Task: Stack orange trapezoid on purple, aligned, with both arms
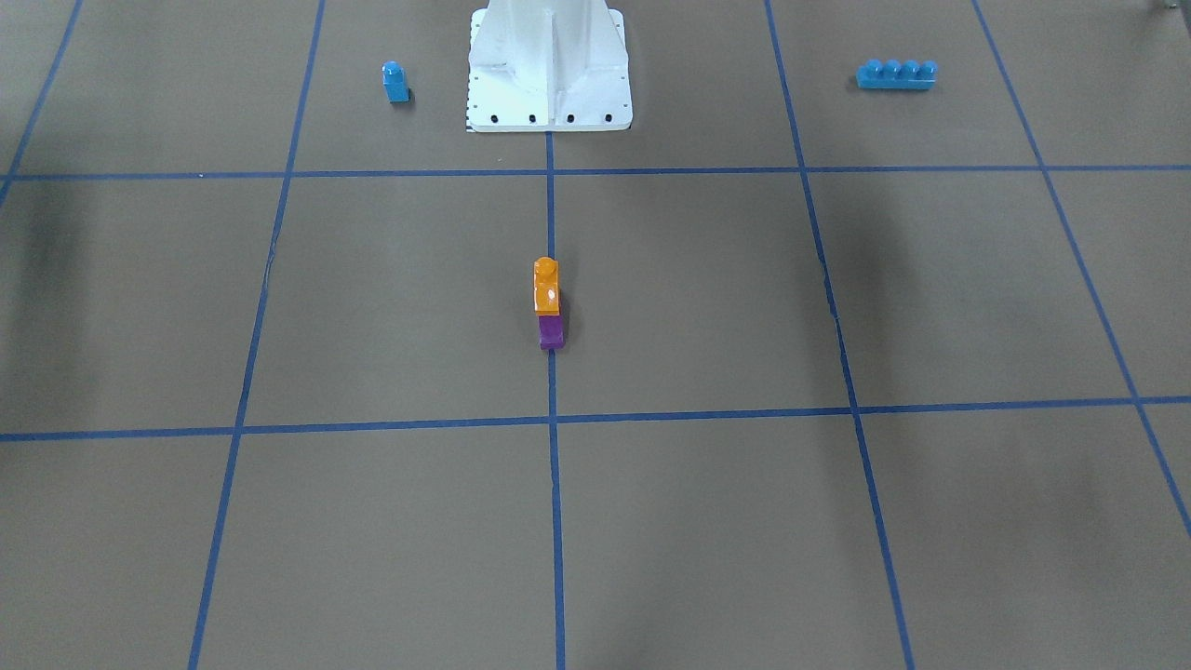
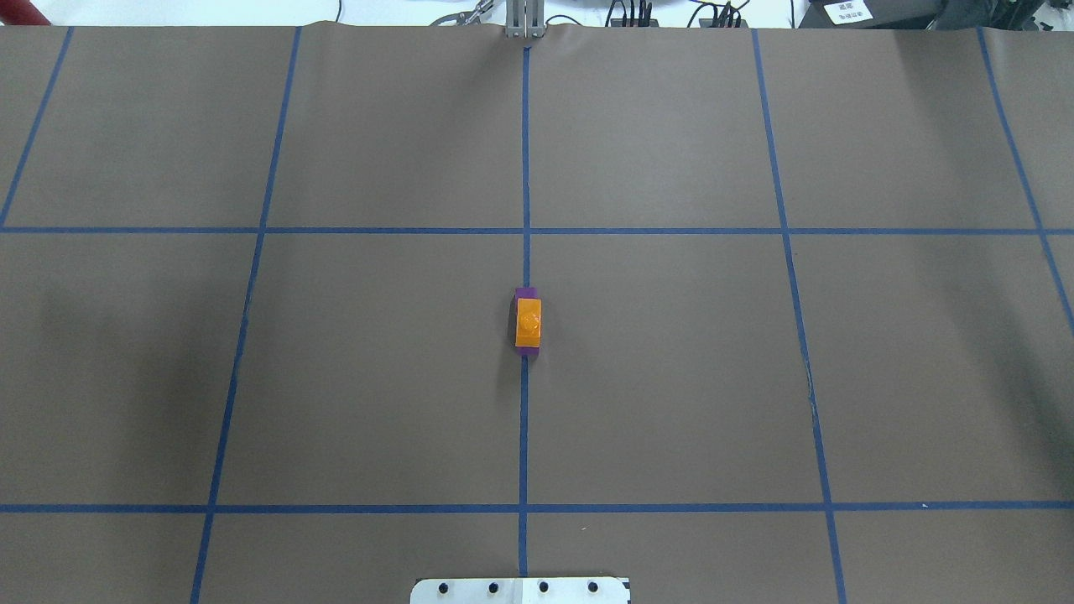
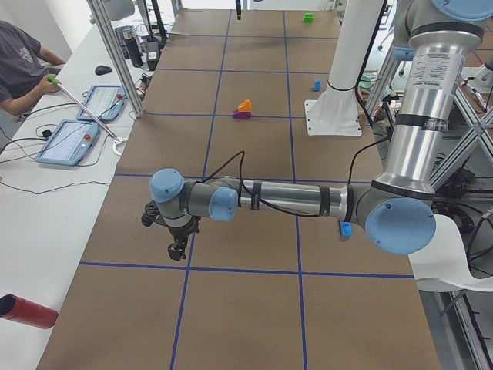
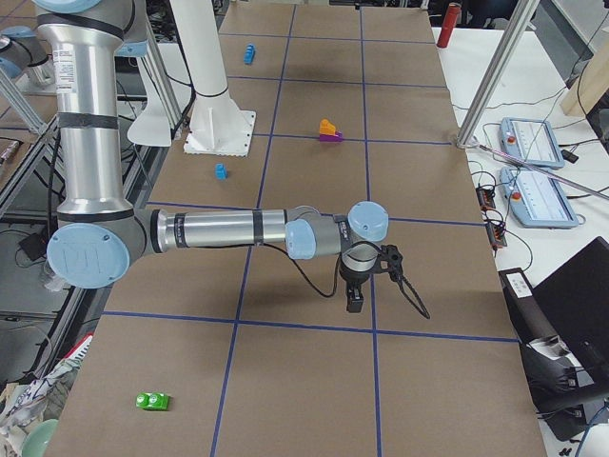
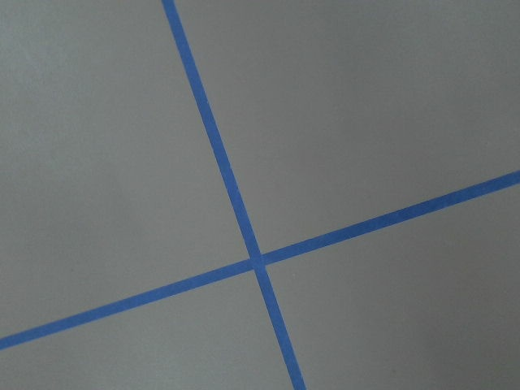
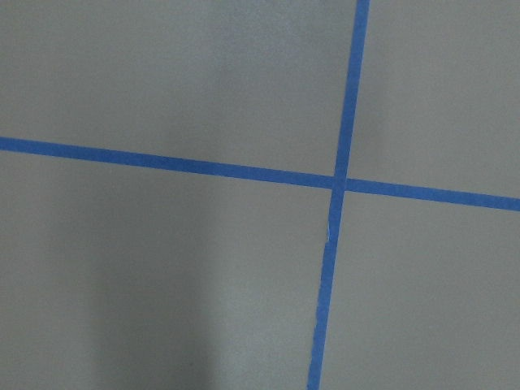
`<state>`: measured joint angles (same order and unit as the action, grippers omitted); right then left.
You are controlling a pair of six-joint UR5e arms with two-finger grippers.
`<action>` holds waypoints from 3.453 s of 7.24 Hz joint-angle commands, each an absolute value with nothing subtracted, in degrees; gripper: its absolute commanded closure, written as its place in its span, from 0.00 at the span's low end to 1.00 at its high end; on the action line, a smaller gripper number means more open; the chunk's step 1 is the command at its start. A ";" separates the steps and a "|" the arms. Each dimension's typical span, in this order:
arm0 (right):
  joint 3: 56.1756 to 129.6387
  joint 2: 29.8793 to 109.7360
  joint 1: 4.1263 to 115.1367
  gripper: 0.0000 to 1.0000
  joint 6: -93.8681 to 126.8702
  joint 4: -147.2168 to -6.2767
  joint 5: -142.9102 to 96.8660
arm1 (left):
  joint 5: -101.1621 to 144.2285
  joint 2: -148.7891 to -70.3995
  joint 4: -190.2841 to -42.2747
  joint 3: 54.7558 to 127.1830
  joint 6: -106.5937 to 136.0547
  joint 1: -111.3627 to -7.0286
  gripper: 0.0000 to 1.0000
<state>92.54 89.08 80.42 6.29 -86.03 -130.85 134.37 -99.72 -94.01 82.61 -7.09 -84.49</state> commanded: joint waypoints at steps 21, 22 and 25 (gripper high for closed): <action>91.93 88.68 80.51 0.00 6.77 -85.43 -132.98 | 135.88 -97.21 -94.57 87.19 -4.04 -85.87 0.00; 92.02 88.77 80.51 0.00 6.77 -85.43 -132.98 | 135.88 -97.21 -94.57 87.19 -4.04 -85.87 0.00; 92.02 88.77 80.51 0.00 6.77 -85.43 -132.98 | 135.88 -97.21 -94.66 87.19 -4.13 -85.87 0.00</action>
<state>91.96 88.77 80.51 6.77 -85.43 -132.98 135.94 -97.21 -94.63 87.19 -4.06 -85.87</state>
